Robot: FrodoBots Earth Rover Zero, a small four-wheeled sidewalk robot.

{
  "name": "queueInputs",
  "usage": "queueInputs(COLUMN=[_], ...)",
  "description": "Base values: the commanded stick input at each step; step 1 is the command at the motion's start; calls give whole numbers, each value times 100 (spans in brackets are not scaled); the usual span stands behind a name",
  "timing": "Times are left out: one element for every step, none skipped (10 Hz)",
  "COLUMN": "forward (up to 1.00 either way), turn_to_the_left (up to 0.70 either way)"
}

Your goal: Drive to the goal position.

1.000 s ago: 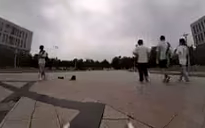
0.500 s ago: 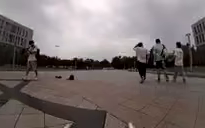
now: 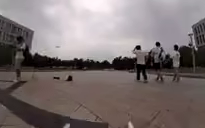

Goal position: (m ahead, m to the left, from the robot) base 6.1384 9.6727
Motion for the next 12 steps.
queueInputs(forward=[70,70,70,70,70,70,70,70,70,70,70,70], turn_to_the_left=[0,0,0,0,0,0,0,0,0,0,0,0])
